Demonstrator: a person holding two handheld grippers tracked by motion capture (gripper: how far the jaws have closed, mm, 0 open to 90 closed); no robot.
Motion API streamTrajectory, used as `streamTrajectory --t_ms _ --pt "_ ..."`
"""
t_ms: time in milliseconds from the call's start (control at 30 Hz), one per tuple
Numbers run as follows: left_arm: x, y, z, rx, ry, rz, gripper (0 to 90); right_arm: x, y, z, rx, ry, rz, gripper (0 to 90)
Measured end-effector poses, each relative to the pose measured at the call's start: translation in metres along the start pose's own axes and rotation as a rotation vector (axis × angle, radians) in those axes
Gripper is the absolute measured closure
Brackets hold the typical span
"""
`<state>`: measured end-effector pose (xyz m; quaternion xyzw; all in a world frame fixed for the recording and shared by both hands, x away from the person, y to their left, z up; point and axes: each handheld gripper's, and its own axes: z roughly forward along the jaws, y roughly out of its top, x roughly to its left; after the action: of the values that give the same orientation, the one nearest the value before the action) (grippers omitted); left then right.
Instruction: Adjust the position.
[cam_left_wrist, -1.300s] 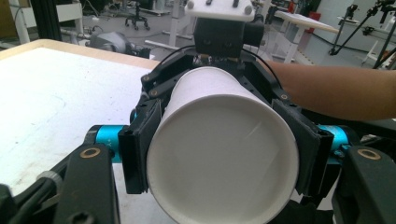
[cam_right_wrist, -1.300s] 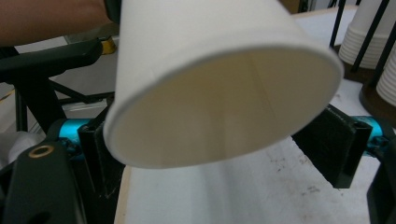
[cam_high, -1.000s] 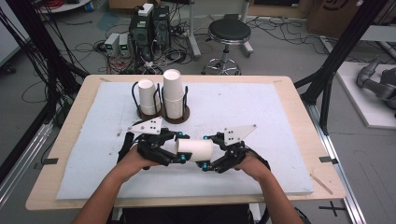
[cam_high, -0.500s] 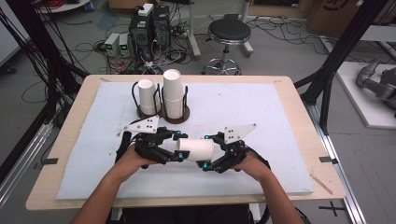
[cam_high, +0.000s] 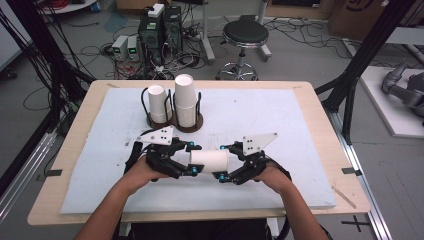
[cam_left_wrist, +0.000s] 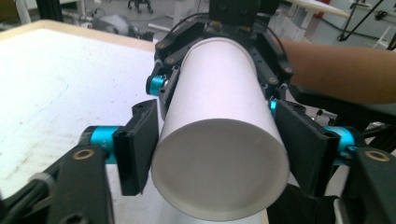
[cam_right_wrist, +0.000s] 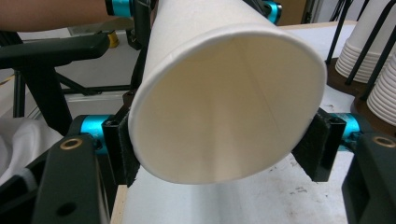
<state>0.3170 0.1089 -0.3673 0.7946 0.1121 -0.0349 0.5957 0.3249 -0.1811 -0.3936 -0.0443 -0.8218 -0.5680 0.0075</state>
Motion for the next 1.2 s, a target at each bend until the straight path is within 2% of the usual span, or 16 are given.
streamTrajectory --t_ms 100,167,267,333,400,467,567,700,800,900,1000,1100,1167,1200 --pt "0.0002 -0.0007 0.0000 -0.003 -0.023 0.021 35.3 0.0000 0.0000 -0.0001 0.010 0.001 -0.002 29.5" --pt "0.0011 -0.0010 -0.0010 -0.017 -0.029 0.020 35.8 0.0002 0.0004 -0.0007 0.004 0.008 0.017 28.5" --pt "0.0015 -0.0004 -0.0029 -0.047 -0.030 0.025 35.6 0.0003 0.0014 -0.0003 -0.037 -0.001 0.051 20.5" --pt "0.0013 0.0001 -0.0040 -0.066 -0.035 0.028 35.8 -0.0002 0.0014 -0.0004 -0.047 -0.010 0.066 19.0" --pt "0.0019 0.0001 -0.0046 -0.067 -0.035 0.031 35.7 -0.0008 0.0013 -0.0005 -0.050 -0.012 0.065 19.1" --pt "0.0020 -0.0007 -0.0036 -0.056 -0.037 0.032 35.6 -0.0007 0.0022 -0.0011 -0.058 -0.007 0.046 24.9" --pt "0.0019 -0.0021 -0.0022 -0.052 -0.036 0.038 35.6 -0.0004 0.0030 -0.0033 -0.067 0.005 0.028 27.0" --pt "0.0022 -0.0036 0.0026 -0.005 -0.005 0.026 33.4 -0.0012 0.0029 -0.0043 -0.055 -0.009 0.006 27.8" --pt "0.0024 -0.0043 0.0045 -0.001 0.010 0.006 31.9 -0.0016 0.0032 -0.0048 -0.046 -0.019 0.003 28.1" --pt "0.0028 -0.0050 0.0051 0.011 -0.009 0.022 33.1 -0.0020 0.0043 -0.0057 -0.042 -0.017 -0.003 28.4" --pt "0.0025 -0.0052 0.0028 -0.012 -0.024 0.045 35.1 -0.0025 0.0046 -0.0069 -0.055 0.004 0.024 25.9" --pt "0.0031 -0.0054 0.0007 -0.045 -0.025 0.038 35.3 -0.0033 0.0052 -0.0056 -0.093 -0.007 0.068 18.5" --pt "0.0036 -0.0055 -0.0007 -0.051 -0.026 0.041 35.4 -0.0036 0.0052 -0.0046 -0.093 -0.005 0.077 18.7" --pt "0.0033 -0.0059 -0.0003 -0.045 -0.026 0.042 35.4 -0.0035 0.0053 -0.0041 -0.093 -0.004 0.065 22.1"
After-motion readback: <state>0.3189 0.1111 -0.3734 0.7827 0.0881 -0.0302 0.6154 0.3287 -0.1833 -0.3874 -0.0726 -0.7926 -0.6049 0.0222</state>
